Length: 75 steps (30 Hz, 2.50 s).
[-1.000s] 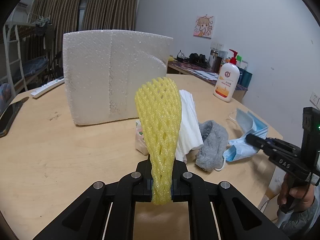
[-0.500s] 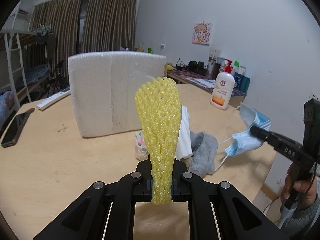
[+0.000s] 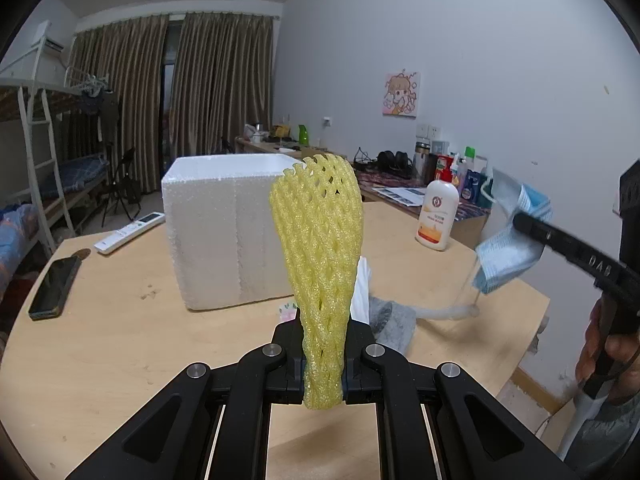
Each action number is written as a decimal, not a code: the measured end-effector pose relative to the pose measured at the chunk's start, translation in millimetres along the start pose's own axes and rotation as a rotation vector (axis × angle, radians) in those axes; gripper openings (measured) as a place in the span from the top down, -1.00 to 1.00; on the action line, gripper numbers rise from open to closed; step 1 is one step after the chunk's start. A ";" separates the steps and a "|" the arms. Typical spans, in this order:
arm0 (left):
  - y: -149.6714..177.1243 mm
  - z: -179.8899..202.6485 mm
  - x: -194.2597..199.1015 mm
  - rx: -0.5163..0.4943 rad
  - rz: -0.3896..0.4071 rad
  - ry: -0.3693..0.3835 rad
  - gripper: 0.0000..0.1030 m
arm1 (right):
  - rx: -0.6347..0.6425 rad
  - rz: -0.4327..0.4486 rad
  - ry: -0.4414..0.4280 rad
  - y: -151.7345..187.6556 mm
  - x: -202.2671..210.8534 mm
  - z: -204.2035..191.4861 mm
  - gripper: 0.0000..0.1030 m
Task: Organize soft objects
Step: 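Lift both held items and carry them over the white foam box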
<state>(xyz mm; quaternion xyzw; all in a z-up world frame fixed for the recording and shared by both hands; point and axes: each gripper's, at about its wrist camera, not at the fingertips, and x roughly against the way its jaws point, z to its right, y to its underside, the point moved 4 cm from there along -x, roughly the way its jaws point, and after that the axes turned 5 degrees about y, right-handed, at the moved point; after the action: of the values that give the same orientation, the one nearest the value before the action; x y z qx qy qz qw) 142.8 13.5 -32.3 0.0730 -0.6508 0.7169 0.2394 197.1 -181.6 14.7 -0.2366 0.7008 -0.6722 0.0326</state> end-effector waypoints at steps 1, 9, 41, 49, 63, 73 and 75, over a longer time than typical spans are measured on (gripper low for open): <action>-0.5 0.1 1.1 -0.001 0.001 -0.002 0.79 | 0.009 0.007 -0.004 -3.0 1.7 -2.1 0.79; -11.6 -3.1 19.7 0.009 0.033 -0.027 0.79 | 0.063 0.086 -0.006 -29.7 23.4 -20.8 0.79; -59.1 -1.7 73.1 -0.035 0.158 -0.157 0.79 | 0.105 0.103 -0.197 -52.0 -1.7 -70.7 0.78; -75.3 -14.0 56.1 -0.026 0.139 -0.174 0.79 | 0.115 0.088 -0.226 -61.5 -19.3 -83.5 0.78; -91.7 -35.3 29.8 -0.003 0.104 -0.182 0.79 | 0.137 0.051 -0.264 -75.8 -52.2 -107.0 0.78; -116.9 -50.1 9.4 0.010 0.108 -0.186 0.79 | 0.167 0.059 -0.253 -92.9 -62.9 -120.2 0.78; -116.8 -50.1 9.3 0.011 0.109 -0.186 0.79 | 0.172 0.061 -0.248 -95.9 -64.2 -121.3 0.78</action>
<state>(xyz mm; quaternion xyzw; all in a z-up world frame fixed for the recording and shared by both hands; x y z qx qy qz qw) 196.2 68.8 69.3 0.1052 -0.6691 0.7226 0.1381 237.5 -43.6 100.5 -0.2925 0.6381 -0.6942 0.1595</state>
